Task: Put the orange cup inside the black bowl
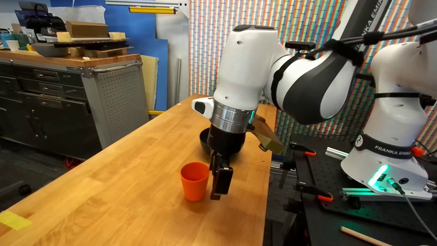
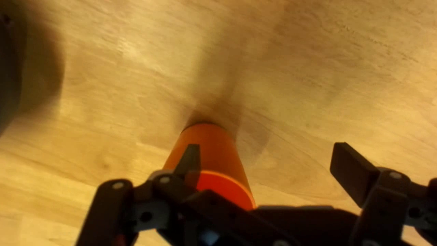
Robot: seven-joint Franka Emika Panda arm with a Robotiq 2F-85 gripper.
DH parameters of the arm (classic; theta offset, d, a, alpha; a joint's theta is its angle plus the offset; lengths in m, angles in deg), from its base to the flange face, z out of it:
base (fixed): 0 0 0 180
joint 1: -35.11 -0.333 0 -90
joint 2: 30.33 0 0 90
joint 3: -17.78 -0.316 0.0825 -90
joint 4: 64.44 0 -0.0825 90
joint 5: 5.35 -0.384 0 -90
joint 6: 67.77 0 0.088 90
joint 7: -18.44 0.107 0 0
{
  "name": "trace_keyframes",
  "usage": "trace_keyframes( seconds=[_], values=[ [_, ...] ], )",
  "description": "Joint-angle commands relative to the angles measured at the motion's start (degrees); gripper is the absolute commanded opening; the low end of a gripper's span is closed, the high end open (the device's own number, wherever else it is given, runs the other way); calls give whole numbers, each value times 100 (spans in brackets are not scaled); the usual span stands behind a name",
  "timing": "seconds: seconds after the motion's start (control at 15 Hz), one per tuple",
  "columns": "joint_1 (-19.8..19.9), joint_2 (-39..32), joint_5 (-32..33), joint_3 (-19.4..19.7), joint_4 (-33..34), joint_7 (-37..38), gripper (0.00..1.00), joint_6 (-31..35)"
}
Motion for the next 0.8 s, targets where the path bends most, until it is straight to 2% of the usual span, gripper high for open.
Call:
trace_keyframes(
  seconds=[0.0, 0.27, 0.53, 0.73],
  values=[
    [-571, -498, 989, 485, 566, 577, 100, 137],
    [-979, -622, 1669, 827, 892, 949, 100, -1],
    [-1244, -631, 1854, 876, 1162, 1149, 100, -129],
    [-1404, -620, 1793, 771, 1368, 1158, 100, -217]
  ],
)
